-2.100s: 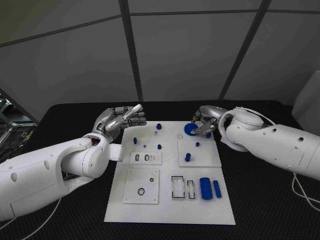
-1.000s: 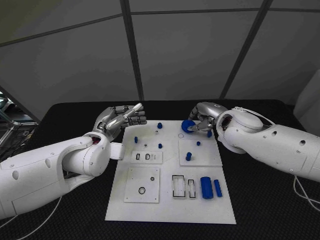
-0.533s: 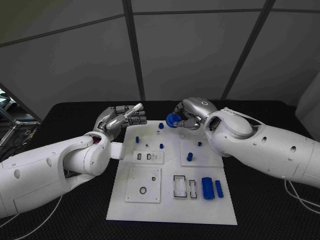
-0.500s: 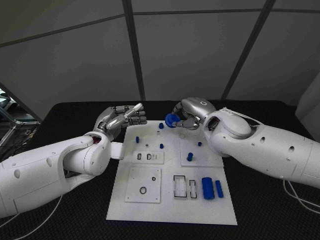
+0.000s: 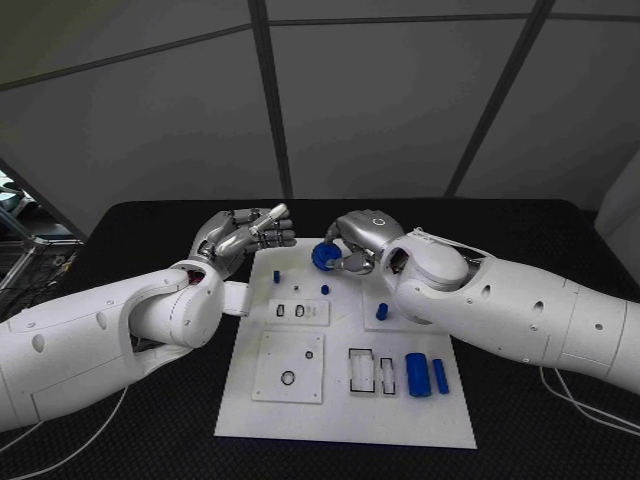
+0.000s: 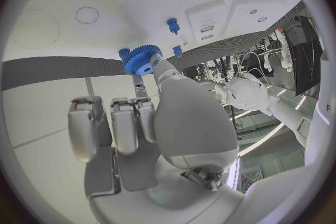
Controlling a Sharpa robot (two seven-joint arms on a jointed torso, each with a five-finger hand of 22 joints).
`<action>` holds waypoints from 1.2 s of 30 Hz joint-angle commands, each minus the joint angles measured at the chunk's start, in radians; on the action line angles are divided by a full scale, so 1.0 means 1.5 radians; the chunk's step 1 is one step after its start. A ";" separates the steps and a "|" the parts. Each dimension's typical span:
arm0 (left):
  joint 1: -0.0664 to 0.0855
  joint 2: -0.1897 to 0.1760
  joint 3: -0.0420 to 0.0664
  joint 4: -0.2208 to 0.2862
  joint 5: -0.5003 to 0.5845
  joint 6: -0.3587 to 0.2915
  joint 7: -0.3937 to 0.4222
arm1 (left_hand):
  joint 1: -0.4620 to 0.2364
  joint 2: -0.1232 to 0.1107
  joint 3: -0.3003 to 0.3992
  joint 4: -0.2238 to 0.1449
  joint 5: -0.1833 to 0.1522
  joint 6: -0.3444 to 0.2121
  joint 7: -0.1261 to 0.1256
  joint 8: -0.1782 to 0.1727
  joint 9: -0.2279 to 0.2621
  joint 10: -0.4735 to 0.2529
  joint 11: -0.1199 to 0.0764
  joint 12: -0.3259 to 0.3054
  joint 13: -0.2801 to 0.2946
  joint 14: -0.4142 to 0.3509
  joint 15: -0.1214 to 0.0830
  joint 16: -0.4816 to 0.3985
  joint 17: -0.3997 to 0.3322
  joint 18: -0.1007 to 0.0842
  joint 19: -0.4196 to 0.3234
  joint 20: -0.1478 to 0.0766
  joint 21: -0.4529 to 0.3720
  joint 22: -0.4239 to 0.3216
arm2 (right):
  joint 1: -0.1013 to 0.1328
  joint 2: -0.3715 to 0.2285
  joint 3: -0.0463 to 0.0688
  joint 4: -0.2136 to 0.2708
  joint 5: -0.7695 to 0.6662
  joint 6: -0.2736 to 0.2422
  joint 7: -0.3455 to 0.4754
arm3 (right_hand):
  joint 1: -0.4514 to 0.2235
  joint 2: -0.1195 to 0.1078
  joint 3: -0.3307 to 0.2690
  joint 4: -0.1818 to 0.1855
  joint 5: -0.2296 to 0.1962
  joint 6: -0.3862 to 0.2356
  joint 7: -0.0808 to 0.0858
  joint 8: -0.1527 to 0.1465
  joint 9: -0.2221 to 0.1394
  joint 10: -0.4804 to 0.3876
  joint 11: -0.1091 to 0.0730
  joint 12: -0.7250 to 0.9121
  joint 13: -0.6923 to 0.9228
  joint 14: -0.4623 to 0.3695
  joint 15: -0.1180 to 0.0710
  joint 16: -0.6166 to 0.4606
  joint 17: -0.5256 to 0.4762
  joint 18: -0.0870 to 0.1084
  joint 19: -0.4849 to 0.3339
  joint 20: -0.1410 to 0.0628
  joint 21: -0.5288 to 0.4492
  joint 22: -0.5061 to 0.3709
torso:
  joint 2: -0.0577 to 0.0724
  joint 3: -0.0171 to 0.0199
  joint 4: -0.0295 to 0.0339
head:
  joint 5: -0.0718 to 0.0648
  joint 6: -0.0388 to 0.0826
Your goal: Assemble the parts on the task board
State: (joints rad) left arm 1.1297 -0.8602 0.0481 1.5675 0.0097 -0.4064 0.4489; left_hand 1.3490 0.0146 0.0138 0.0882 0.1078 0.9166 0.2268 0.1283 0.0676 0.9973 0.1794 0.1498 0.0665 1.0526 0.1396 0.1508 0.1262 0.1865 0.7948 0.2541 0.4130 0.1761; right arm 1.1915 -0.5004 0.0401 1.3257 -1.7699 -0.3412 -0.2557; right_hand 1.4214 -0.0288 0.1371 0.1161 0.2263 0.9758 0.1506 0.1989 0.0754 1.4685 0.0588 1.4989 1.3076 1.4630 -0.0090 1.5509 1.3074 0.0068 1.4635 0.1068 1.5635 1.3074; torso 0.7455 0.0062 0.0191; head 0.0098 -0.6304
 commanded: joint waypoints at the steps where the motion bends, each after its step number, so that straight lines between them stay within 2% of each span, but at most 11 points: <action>1: 0.001 0.000 0.001 0.001 -0.004 0.005 0.005 | 0.002 0.003 0.000 -0.004 0.001 -0.003 0.003 -0.003 -0.001 -0.005 0.001 -0.002 -0.001 -0.005 0.000 -0.004 0.000 -0.004 -0.005 -0.002 -0.003 -0.001 | 0.000 0.008 -0.001 -0.009 -0.016 0.020 -0.001 | -0.005 0.004 0.005 -0.001 -0.001 0.017 -0.010 0.001 0.000 0.038 -0.004 0.003 0.130 0.066 -0.004 0.002 0.147 -0.003 0.067 -0.005 0.002 0.170 | 0.000 0.0008 -0.0005 | 0.003 -0.002; 9: 0.001 0.000 0.001 0.002 -0.004 0.005 0.005 | 0.002 0.003 0.000 -0.004 0.001 -0.003 0.003 -0.003 -0.001 -0.005 0.001 -0.002 -0.001 -0.005 0.000 -0.004 0.000 -0.004 -0.005 -0.002 -0.003 -0.001 | -0.001 0.024 -0.003 -0.026 -0.021 0.023 -0.001 | -0.006 0.003 0.006 -0.001 -0.002 0.017 -0.009 0.000 0.000 0.038 -0.004 0.002 0.130 0.066 -0.004 0.002 0.147 -0.003 0.067 -0.005 0.002 0.170 | 0.000 0.0012 0.0008 | 0.004 -0.004; 13: 0.001 0.000 0.001 0.002 -0.004 0.005 0.005 | 0.002 0.003 0.000 -0.004 0.001 -0.003 0.003 -0.003 -0.001 -0.005 0.001 -0.002 -0.001 -0.005 0.000 -0.004 0.000 -0.004 -0.005 -0.002 -0.003 -0.001 | -0.001 0.032 -0.003 -0.035 -0.023 0.027 -0.001 | -0.007 0.003 0.006 -0.001 -0.002 0.016 -0.009 -0.001 0.000 0.038 -0.004 0.002 0.130 0.066 -0.004 0.002 0.147 -0.003 0.067 -0.005 0.002 0.170 | 0.000 0.0015 -0.0001 | 0.006 -0.004; 25: 0.001 0.001 0.001 0.002 -0.004 0.006 0.003 | 0.002 0.003 0.000 -0.004 0.001 -0.003 0.003 -0.003 -0.001 -0.005 0.001 -0.002 -0.001 -0.005 0.000 -0.004 0.000 -0.004 -0.005 -0.002 -0.003 -0.001 | -0.001 0.049 -0.003 -0.058 -0.024 0.045 0.002 | -0.024 -0.007 0.011 0.002 -0.011 0.007 -0.003 -0.018 -0.004 0.032 0.001 -0.006 0.123 0.066 -0.001 0.001 0.146 -0.003 0.066 -0.003 0.002 0.169 | 0.000 0.0012 -0.0006 | 0.007 -0.005; 28: 0.002 0.002 0.001 0.002 -0.004 0.006 0.003 | 0.002 0.003 0.000 -0.004 0.001 -0.003 0.003 -0.003 -0.001 -0.005 0.001 -0.002 -0.001 -0.005 0.000 -0.004 0.000 -0.004 -0.005 -0.002 -0.003 -0.001 | -0.001 0.054 -0.003 -0.064 -0.024 0.050 0.003 | -0.030 -0.011 0.012 0.003 -0.014 -0.001 0.000 -0.027 -0.006 0.031 0.004 -0.008 0.121 0.066 0.002 0.002 0.147 -0.003 0.066 -0.001 0.002 0.169 | 0.000 0.0014 -0.0003 | 0.007 -0.005; 33: 0.002 0.002 0.001 0.001 -0.004 0.007 0.002 | 0.001 0.003 0.000 -0.004 0.001 -0.002 0.003 -0.003 -0.001 -0.005 0.001 -0.002 -0.001 -0.005 0.000 -0.004 0.000 -0.003 -0.005 -0.002 -0.003 -0.001 | -0.001 0.060 -0.003 -0.074 -0.024 0.057 0.006 | -0.044 -0.017 0.012 0.005 -0.022 -0.036 0.006 -0.059 -0.008 0.027 0.010 -0.014 0.116 0.066 0.007 0.002 0.148 -0.003 0.065 0.004 0.002 0.168 | 0.000 0.0015 -0.0007 | 0.007 -0.005; 36: 0.002 0.002 0.001 0.001 -0.004 0.007 0.001 | 0.001 0.003 0.000 -0.004 0.001 -0.002 0.003 -0.003 -0.001 -0.005 0.001 -0.002 -0.001 -0.005 0.000 -0.004 0.000 -0.003 -0.005 -0.002 -0.003 -0.001 | -0.001 0.063 -0.003 -0.078 -0.024 0.062 0.006 | -0.050 -0.019 0.011 0.007 -0.023 -0.044 0.007 -0.069 -0.007 0.025 0.011 -0.015 0.115 0.066 0.008 0.002 0.149 -0.003 0.065 0.006 0.002 0.168 | 0.000 0.0017 -0.0009 | 0.008 -0.005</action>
State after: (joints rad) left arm 1.1300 -0.8581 0.0483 1.5679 0.0095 -0.4063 0.4483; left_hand 1.3490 0.0146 0.0138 0.0882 0.1078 0.9166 0.2268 0.1283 0.0676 0.9973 0.1794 0.1498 0.0666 1.0526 0.1396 0.1509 0.1262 0.1866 0.7910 0.2503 0.4130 0.1762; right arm 1.1887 -0.4080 0.0352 1.2112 -1.7978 -0.2703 -0.2548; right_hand 1.3468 -0.0498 0.1545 0.1241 0.1976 0.9155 0.1623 0.1000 0.0655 1.4648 0.0700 1.4829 1.3076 1.4668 -0.0052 1.5509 1.3079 0.0073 1.4659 0.1093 1.5635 1.3073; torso 0.7449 0.0084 0.0179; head 0.0208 -0.6384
